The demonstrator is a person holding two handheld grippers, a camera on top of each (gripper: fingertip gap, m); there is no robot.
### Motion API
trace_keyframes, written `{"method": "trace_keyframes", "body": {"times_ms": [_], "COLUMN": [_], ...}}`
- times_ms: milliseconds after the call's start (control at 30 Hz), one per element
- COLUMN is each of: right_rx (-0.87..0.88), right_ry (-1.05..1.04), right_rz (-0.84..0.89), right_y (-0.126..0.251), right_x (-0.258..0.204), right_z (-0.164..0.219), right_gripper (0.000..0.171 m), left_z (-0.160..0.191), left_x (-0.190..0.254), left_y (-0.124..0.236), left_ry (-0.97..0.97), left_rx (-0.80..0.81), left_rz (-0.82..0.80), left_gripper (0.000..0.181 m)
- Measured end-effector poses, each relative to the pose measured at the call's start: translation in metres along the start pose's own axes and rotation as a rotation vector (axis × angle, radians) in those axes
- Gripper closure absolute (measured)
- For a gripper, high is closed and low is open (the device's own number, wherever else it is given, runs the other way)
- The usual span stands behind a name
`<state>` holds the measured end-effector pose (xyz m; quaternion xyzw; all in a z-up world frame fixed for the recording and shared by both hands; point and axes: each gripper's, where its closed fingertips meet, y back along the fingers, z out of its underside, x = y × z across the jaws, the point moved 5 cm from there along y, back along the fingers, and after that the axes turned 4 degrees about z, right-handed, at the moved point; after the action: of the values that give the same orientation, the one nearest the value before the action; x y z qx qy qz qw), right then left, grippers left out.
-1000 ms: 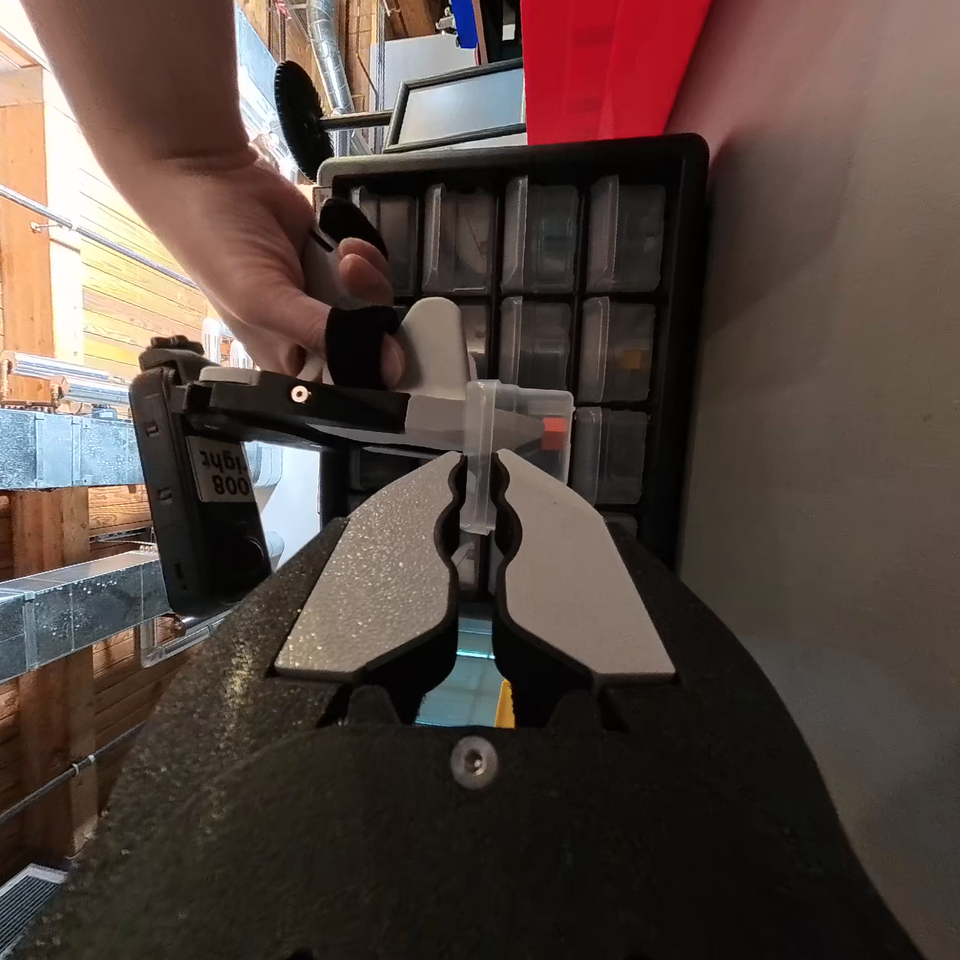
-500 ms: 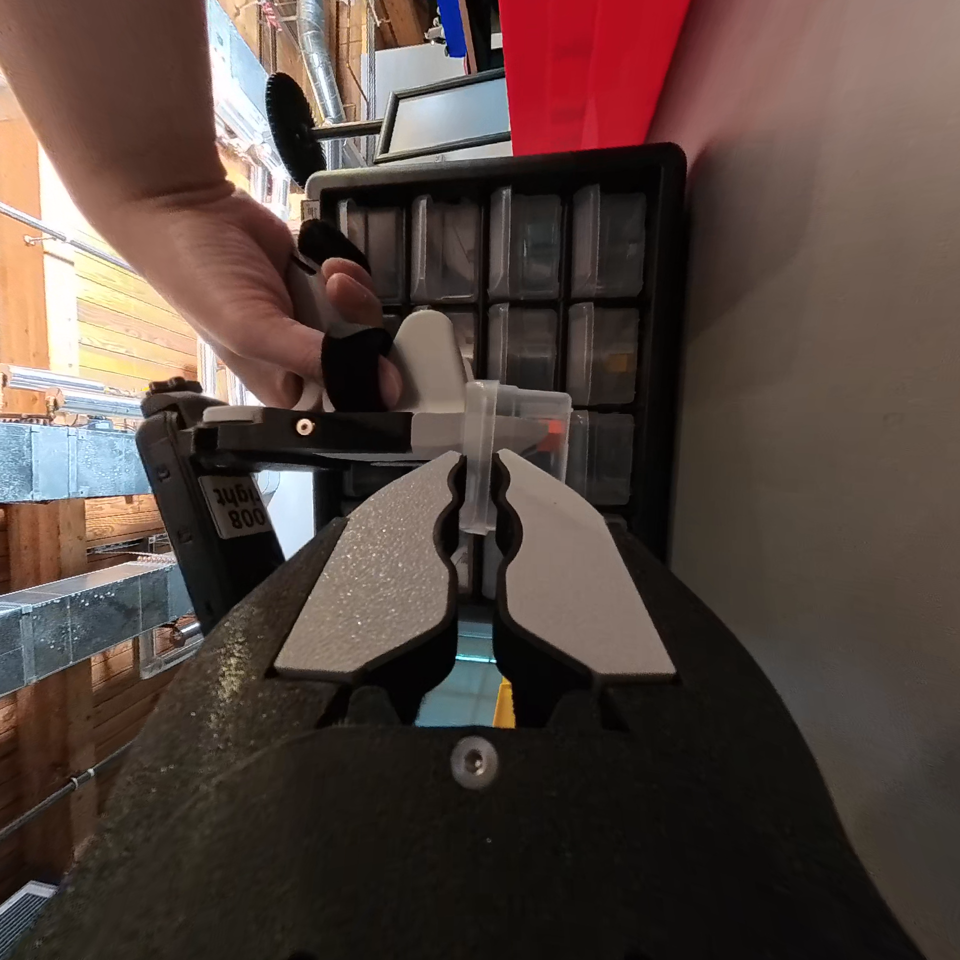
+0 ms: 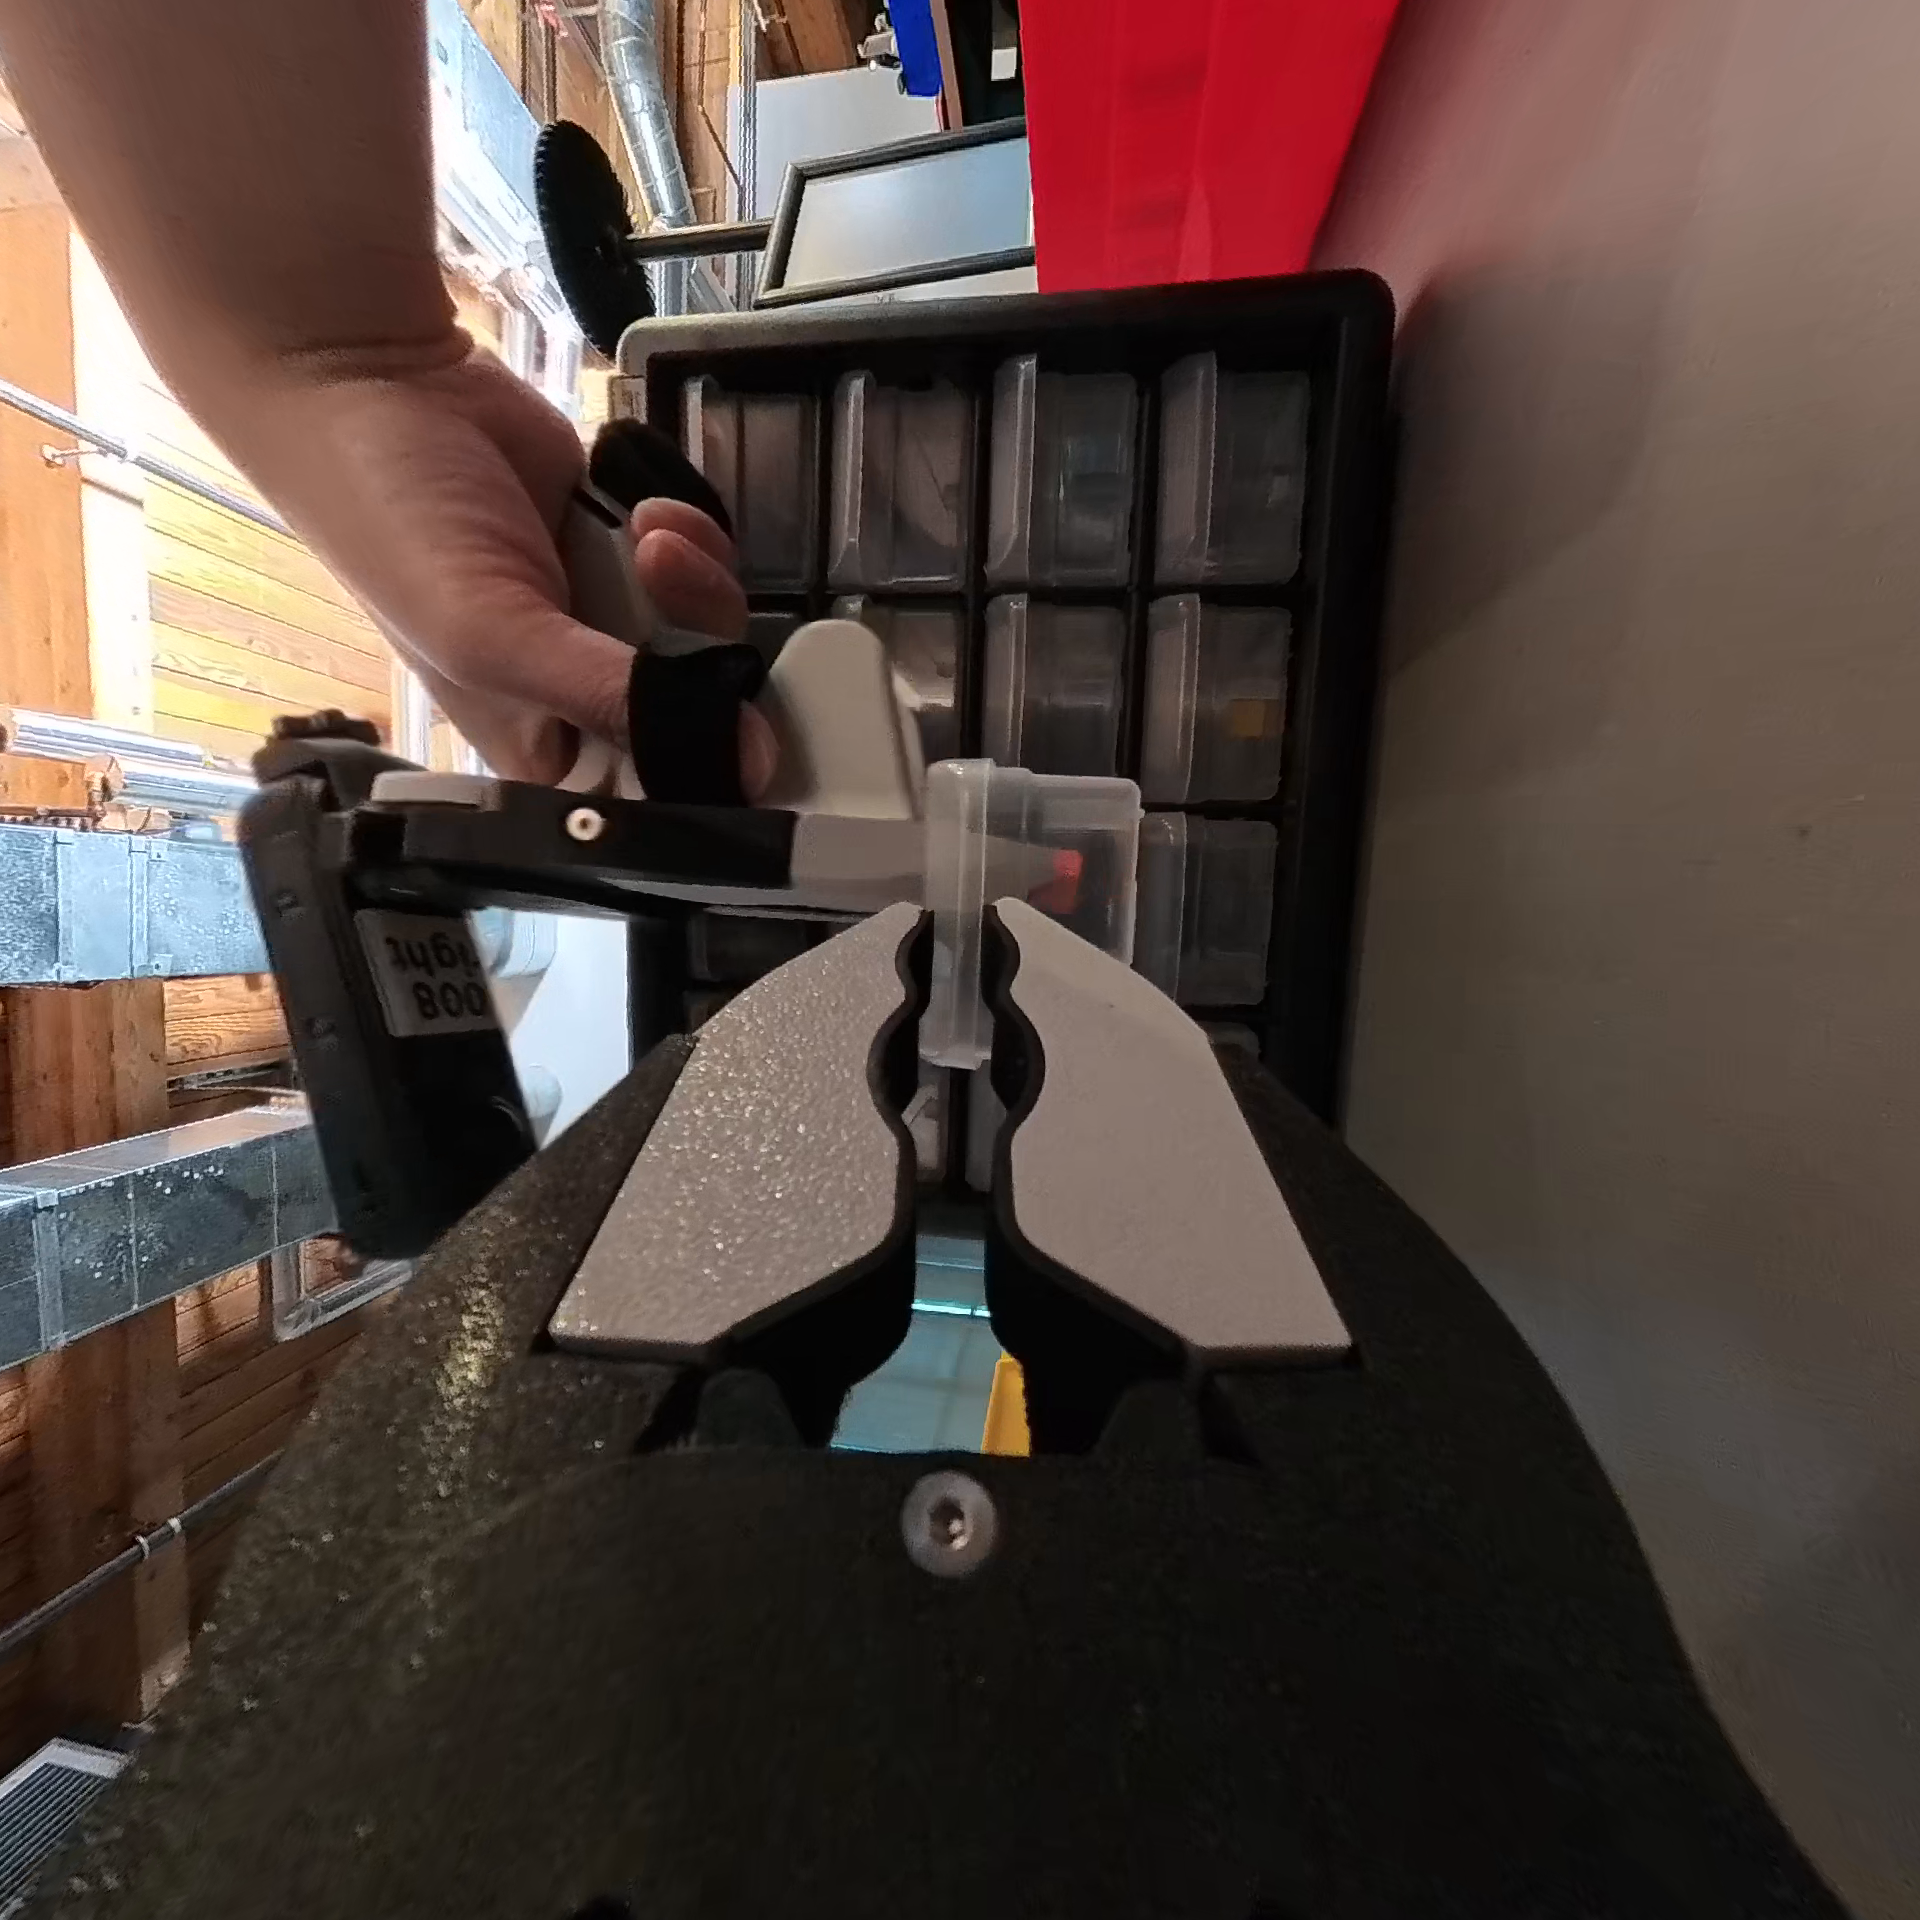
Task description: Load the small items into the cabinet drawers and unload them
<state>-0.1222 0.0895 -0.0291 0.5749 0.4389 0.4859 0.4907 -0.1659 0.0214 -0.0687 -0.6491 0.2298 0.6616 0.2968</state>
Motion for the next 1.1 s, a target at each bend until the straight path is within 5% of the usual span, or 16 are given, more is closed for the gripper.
{"method": "trace_keyframes", "body": {"times_ms": [300,533,800,1100], "right_rx": [0.211,0.199,-0.078,-0.143], "right_ry": [-0.012,-0.265,-0.776,-0.939], "right_rz": [0.082,0.187,0.137,0.019], "right_y": [0.069,0.106,0.024,-0.052], "right_x": [-0.008,-0.015,0.009,0.024], "right_z": [0.013,0.138,0.305,0.348], "right_gripper": [0.156,0.156,0.156,0.156], "left_z": [0.003,0.005,0.007,0.008], "left_x": [0.000,-0.002,-0.003,-0.003], "left_y": [-0.002,-0.010,-0.027,-0.027], "left_ry": [0.008,0.002,0.009,0.022], "left_rx": [-0.011,-0.028,-0.046,-0.044], "left_rz": [0.004,0.004,0.005,0.004], "left_gripper": [0.173,0.173,0.173,0.173]}}
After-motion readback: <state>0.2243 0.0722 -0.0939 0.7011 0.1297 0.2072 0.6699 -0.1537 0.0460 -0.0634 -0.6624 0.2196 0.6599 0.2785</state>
